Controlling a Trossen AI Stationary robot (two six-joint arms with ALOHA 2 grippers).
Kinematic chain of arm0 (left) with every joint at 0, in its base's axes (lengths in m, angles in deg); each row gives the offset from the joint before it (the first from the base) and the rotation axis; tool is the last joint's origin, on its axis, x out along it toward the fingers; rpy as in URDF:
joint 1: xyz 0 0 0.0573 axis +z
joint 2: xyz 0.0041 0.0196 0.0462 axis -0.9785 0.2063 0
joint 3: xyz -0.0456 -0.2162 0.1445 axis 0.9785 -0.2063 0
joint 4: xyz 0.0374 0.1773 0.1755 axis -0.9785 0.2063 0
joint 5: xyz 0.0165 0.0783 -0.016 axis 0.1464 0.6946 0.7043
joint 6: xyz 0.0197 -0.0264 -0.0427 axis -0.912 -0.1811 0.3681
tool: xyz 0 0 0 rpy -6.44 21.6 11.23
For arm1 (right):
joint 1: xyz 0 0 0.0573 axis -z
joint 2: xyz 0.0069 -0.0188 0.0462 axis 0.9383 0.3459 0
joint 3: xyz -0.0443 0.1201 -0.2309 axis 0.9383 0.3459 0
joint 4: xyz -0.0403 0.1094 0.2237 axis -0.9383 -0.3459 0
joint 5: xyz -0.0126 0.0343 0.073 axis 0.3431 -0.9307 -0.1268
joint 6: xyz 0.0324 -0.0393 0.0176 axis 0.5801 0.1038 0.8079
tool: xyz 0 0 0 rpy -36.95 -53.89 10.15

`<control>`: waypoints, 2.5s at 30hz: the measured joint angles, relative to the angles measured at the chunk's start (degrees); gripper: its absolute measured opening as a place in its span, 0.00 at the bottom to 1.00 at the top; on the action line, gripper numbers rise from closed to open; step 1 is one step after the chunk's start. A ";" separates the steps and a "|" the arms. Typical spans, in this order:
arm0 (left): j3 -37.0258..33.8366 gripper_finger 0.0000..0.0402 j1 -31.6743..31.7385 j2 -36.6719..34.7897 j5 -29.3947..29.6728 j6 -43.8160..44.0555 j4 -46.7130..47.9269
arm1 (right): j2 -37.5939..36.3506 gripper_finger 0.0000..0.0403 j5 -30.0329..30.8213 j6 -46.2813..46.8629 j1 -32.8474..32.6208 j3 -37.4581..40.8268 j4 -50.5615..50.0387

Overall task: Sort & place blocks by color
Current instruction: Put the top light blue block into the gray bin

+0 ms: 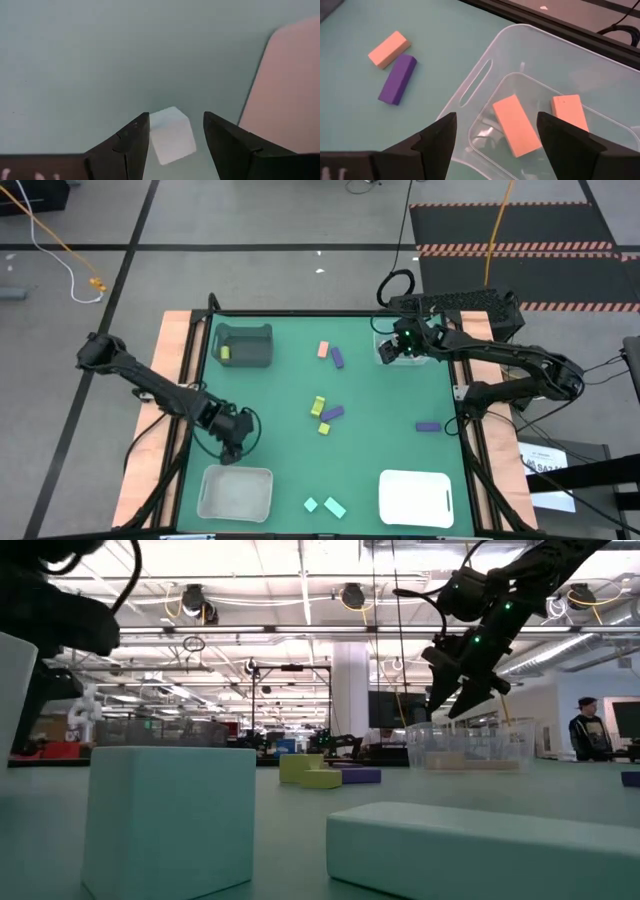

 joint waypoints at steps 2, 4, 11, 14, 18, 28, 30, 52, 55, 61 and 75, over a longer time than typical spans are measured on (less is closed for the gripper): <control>0.00 0.46 -0.94 0.00 2.67 0.26 0.05 | 0.02 0.66 -0.01 0.00 0.01 0.00 0.00; 0.00 0.46 -1.29 0.00 4.91 1.52 0.15 | 0.02 0.66 -0.01 0.00 0.00 0.00 0.01; 0.00 0.46 -1.70 0.00 5.27 2.87 2.02 | 0.02 0.66 -0.02 0.00 0.00 0.00 0.00; 0.00 0.46 -1.43 0.00 7.17 -4.13 2.12 | 0.02 0.66 0.00 -0.13 0.01 0.00 0.02; 0.00 0.46 0.21 0.00 11.81 -10.02 1.04 | 0.02 0.66 0.00 -0.86 0.02 0.00 0.00; 0.39 0.46 1.54 -0.02 12.12 -13.27 -6.70 | 0.02 0.66 0.00 -0.86 0.02 0.00 0.02; 1.71 0.46 1.54 -0.02 12.10 -13.68 -7.70 | 0.02 0.66 0.00 -0.86 0.01 0.00 0.02; 10.20 0.70 -6.09 -0.02 9.81 37.32 13.27 | 0.02 0.66 0.00 -0.86 0.02 0.00 0.04; 9.44 0.77 -6.84 0.52 9.79 37.28 13.30 | 0.02 0.66 0.00 -0.87 0.01 0.00 0.04; 8.87 0.80 -6.86 6.54 6.48 35.12 12.89 | 0.04 0.66 0.00 -0.86 0.02 0.00 0.07; 8.93 0.80 -6.63 16.79 4.62 28.90 12.29 | 0.04 0.66 0.01 -0.86 0.02 0.00 0.08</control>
